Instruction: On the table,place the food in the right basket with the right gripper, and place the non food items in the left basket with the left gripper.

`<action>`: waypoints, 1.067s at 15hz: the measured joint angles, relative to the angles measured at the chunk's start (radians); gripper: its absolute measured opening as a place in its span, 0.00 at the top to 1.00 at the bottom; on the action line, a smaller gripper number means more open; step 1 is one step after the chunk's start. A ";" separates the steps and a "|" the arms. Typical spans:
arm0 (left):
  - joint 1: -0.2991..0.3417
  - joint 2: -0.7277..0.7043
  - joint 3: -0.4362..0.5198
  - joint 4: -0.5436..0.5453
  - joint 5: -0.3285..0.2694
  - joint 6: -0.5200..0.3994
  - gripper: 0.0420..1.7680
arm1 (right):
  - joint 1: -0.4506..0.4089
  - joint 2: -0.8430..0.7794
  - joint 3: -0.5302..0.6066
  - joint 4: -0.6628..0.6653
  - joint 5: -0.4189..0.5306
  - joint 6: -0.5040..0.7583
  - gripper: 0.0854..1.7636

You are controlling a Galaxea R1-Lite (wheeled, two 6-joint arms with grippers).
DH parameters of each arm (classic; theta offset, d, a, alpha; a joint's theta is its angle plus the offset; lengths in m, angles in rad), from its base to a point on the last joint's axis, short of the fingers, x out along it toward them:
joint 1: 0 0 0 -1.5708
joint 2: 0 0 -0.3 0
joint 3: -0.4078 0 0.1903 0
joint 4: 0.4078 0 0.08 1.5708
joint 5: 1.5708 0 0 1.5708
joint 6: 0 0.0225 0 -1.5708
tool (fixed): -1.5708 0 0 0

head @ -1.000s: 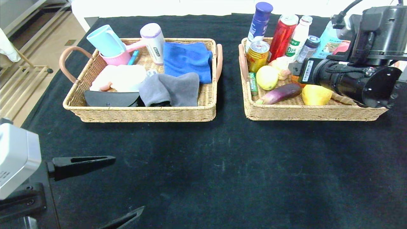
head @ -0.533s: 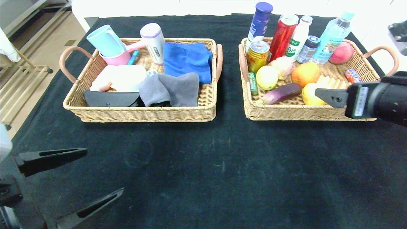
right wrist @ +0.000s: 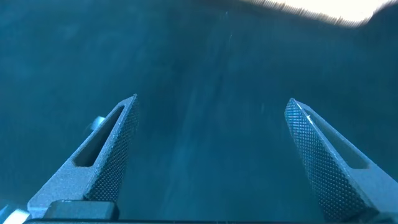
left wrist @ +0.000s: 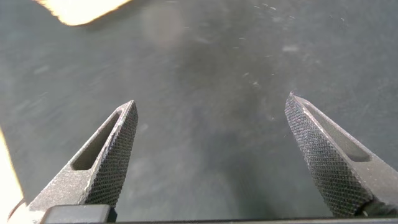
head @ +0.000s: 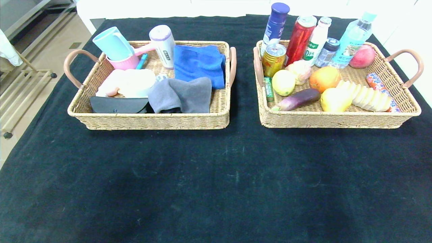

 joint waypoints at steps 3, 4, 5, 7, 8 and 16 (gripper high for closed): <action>0.134 -0.085 -0.137 0.176 -0.150 -0.001 0.03 | -0.108 -0.124 -0.087 0.176 0.091 -0.012 0.04; 0.180 -0.112 -0.190 0.250 -0.204 -0.002 0.03 | -0.149 -0.159 -0.111 0.232 0.119 -0.024 0.04; 0.212 -0.137 -0.232 0.296 -0.229 -0.003 0.03 | -0.194 -0.192 -0.130 0.275 0.162 -0.030 0.04; 0.240 -0.191 -0.279 0.324 -0.243 -0.003 0.03 | -0.308 -0.259 -0.144 0.345 0.283 -0.040 0.04; 0.245 -0.220 -0.288 0.336 -0.250 -0.002 0.03 | -0.374 -0.290 -0.136 0.364 0.347 -0.045 0.04; 0.273 -0.490 -0.206 0.439 -0.365 -0.004 0.03 | -0.530 -0.557 0.177 0.317 0.506 -0.145 0.04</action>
